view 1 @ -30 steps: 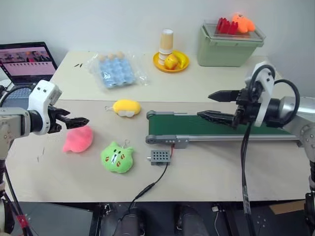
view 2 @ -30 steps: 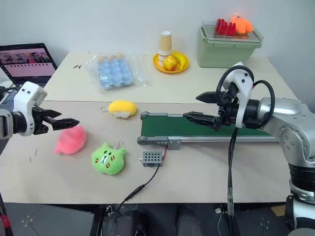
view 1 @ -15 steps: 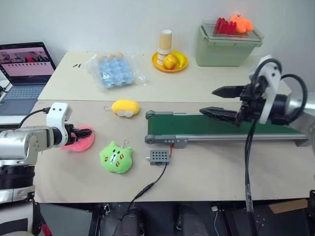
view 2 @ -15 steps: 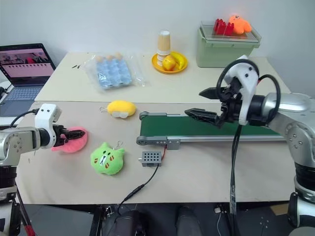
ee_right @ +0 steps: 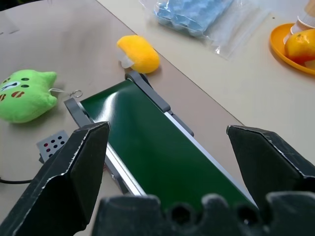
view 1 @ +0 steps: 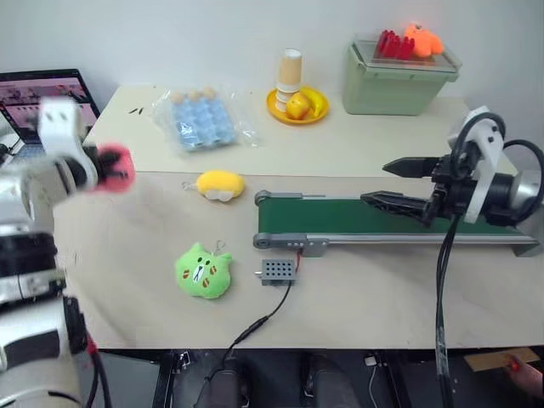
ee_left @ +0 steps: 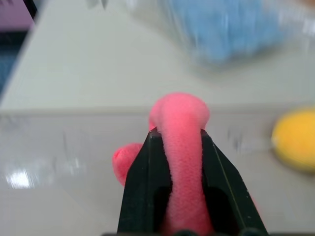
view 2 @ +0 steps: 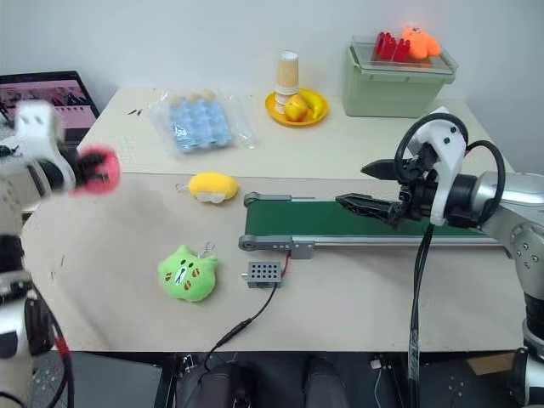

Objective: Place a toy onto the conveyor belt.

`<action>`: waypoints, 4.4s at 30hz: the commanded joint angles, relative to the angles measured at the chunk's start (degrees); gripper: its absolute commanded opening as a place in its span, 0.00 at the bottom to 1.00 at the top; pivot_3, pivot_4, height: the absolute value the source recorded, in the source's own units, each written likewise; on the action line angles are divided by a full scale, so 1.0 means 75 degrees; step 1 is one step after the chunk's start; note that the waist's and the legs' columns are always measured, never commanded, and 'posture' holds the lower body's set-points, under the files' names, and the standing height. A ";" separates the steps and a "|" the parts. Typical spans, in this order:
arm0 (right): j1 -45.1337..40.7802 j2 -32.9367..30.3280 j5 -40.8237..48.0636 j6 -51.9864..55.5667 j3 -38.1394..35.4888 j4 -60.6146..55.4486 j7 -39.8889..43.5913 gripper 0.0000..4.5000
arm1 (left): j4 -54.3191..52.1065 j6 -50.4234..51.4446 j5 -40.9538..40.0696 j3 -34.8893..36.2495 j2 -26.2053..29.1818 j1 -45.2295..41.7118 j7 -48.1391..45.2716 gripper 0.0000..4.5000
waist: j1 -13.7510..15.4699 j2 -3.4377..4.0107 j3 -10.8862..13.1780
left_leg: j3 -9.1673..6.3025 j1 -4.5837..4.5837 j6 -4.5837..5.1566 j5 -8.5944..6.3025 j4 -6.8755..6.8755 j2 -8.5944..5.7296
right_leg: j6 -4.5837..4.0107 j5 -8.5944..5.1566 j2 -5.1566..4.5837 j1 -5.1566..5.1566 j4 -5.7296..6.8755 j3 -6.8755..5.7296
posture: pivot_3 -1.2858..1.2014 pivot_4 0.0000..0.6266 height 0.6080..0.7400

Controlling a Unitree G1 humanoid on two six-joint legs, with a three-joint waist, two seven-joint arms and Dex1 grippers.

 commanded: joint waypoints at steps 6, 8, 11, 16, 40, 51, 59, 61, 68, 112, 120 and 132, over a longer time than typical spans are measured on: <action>-0.0816 0.2246 0.0391 0.0461 -0.0201 -0.0350 -0.2750 1.00 | -0.0863 0.0272 -0.1911 0.1556 -0.2972 -0.1407 0.1649 0.06 | -0.0042 -0.0004 0.0001 | 0.0003 0.0004 -0.0005 0.0004 0.0014 -0.0006 | 0.0010 0.0013 0.0002 0.0003 0.0011 0.0003 | 0.52 0.24 0.96; -0.1220 0.2967 0.0495 0.0612 -0.0259 -0.0276 -0.3590 1.00 | -0.1027 0.0268 -0.2249 0.1706 -0.3737 -0.1493 0.2091 0.06 | -0.0088 -0.0004 0.0001 | 0.0005 0.0007 -0.0012 0.0009 0.0017 -0.0001 | 0.0005 0.0025 0.0007 0.0003 0.0009 0.0008 | 0.52 0.24 0.96; -0.1600 0.3891 0.0808 0.0915 -0.0253 -0.0451 -0.4563 1.00 | -0.1201 0.0247 -0.2588 0.1604 -0.4618 -0.1411 0.2455 0.06 | -0.0114 -0.0003 0.0001 | 0.0003 0.0009 -0.0014 0.0010 0.0009 -0.0001 | 0.0004 0.0027 0.0011 0.0000 0.0009 0.0011 | 0.52 0.24 0.96; -0.1802 0.4967 0.1109 0.1279 -0.0182 -0.0706 -0.5769 1.00 | -0.1244 0.0245 -0.3046 0.1567 -0.5537 -0.1365 0.3073 0.06 | -0.0122 -0.0002 0.0001 | 0.0010 0.0000 -0.0020 0.0013 -0.0007 -0.0001 | 0.0003 0.0026 0.0017 -0.0009 0.0001 -0.0002 | 0.52 0.24 0.96; -0.2030 0.5579 0.0822 0.0918 0.0201 -0.0279 -0.6422 1.00 | -0.1226 0.0839 -0.3818 0.0837 -0.6935 -0.1042 0.4636 0.06 | -0.0206 0.0000 0.0000 | -0.0003 0.0001 -0.0019 0.0014 -0.0003 -0.0007 | 0.0001 0.0028 0.0018 -0.0004 0.0001 0.0002 | 0.52 0.24 0.96; -0.2070 0.5627 0.0434 0.0701 0.0364 -0.0008 -0.6056 1.00 | -0.1348 0.0883 -0.4769 0.1019 -0.7157 -0.1237 0.5697 0.06 | -0.0205 -0.0001 0.0000 | -0.0008 0.0000 -0.0018 0.0014 -0.0003 -0.0007 | 0.0001 0.0028 0.0018 -0.0004 0.0001 0.0002 | 0.52 0.24 0.96; -0.2090 0.5684 0.0258 0.0530 0.0384 0.0175 -0.5861 0.62 | -0.1436 0.0897 -0.5569 0.0961 -0.7102 -0.1349 0.6278 0.05 | -0.0197 0.0000 0.0000 | -0.0008 0.0000 -0.0019 0.0014 -0.0003 -0.0008 | 0.0001 0.0028 0.0017 -0.0003 0.0001 0.0002 | 0.52 0.24 0.96; -0.2088 0.5699 0.0225 0.0491 0.0382 0.0212 -0.5827 0.45 | -0.1447 0.0900 -0.5754 0.0919 -0.7032 -0.1380 0.6390 0.05 | -0.0199 0.0000 0.0000 | -0.0008 0.0000 -0.0019 0.0014 -0.0003 -0.0007 | 0.0001 0.0028 0.0018 -0.0003 0.0000 0.0003 | 0.52 0.24 0.96; -0.2100 0.5673 0.0116 0.0424 0.0365 0.0320 -0.5652 0.01 | -0.1366 0.0881 -0.6128 0.0838 -0.6787 -0.1469 0.6583 0.05 | -0.0199 0.0000 0.0000 | -0.0006 0.0000 -0.0019 0.0014 -0.0004 -0.0009 | 0.0001 0.0028 0.0018 -0.0004 0.0000 0.0002 | 0.52 0.24 0.96; -0.1726 0.0289 -0.6009 -0.5502 0.4353 0.0488 0.0521 0.00 | -0.3617 0.1437 -0.4338 -0.3044 0.2254 -0.0601 -0.5106 0.60 | -0.0227 0.0010 0.0012 | 0.0066 0.0085 -0.0110 0.0063 -0.0125 0.0001 | -0.0013 -0.0075 0.0025 -0.0016 0.0014 0.0016 | 0.52 0.24 0.96; -0.1295 0.0816 -0.7009 -0.5621 0.4672 0.0128 0.0668 0.00 | -0.4272 0.0687 -0.3441 -0.3298 0.2793 0.0111 -0.6106 0.60 | -0.0220 0.0009 0.0013 | 0.0042 0.0070 -0.0107 0.0063 -0.0114 0.0001 | -0.0024 -0.0074 0.0025 -0.0023 0.0018 0.0008 | 0.52 0.24 0.96; -0.0832 0.1187 -0.7627 -0.5565 0.4400 0.0273 0.0766 0.23 | -0.4546 0.0008 -0.2400 -0.3674 0.3125 0.0551 -0.6891 0.62 | -0.0220 0.0005 0.0014 | 0.0013 0.0076 -0.0100 0.0060 -0.0106 0.0004 | -0.0016 -0.0084 0.0028 -0.0018 0.0024 0.0013 | 0.52 0.24 0.96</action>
